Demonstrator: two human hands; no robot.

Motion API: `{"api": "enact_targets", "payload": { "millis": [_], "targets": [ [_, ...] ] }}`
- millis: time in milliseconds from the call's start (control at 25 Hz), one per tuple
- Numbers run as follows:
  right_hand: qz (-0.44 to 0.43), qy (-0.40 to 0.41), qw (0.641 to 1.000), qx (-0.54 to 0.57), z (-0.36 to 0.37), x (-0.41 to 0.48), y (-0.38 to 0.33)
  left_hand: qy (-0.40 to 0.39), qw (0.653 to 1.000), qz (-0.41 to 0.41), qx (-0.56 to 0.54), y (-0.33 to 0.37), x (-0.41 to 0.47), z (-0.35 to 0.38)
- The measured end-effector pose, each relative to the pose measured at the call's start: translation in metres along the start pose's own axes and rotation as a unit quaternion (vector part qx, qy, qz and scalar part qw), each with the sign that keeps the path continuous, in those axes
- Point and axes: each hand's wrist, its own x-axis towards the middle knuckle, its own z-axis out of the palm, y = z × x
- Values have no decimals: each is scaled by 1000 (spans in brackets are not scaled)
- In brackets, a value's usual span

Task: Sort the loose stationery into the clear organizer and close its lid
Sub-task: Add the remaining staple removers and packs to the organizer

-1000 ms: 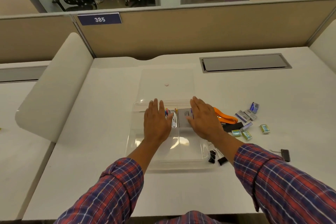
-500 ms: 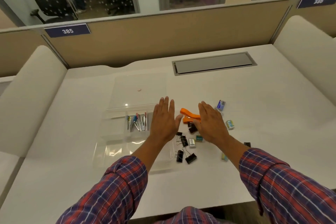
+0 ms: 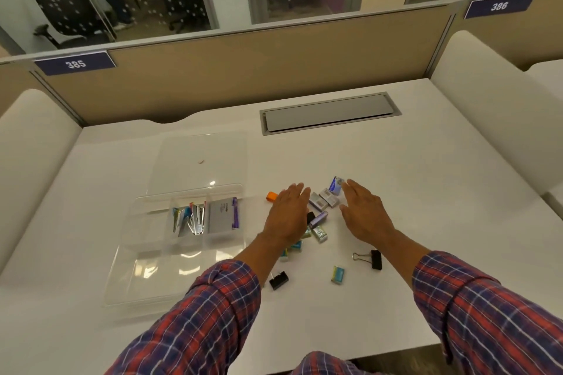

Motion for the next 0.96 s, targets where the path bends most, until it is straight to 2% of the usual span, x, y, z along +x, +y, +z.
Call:
{"api": "enact_targets", "payload": {
  "millis": [160, 320, 600, 800, 960],
  "targets": [
    [-45, -26, 997, -51, -12, 28, 19, -35, 999, 18, -18, 7, 24, -4],
    [-125, -77, 980, -138, -20, 57, 32, -77, 996, 39, 4, 10, 40, -3],
    [-180, -114, 960, -182, -16, 81, 41, -80, 993, 57, 71, 13, 57, -2],
    [-210, -63, 952, -214, -10, 82, 45, -25, 996, -41, -80, 5, 54, -5],
    [-180, -79, 965, -173, -8, 80, 47, 75, 967, -124, -209, 5, 46, -9]
  ]
}}
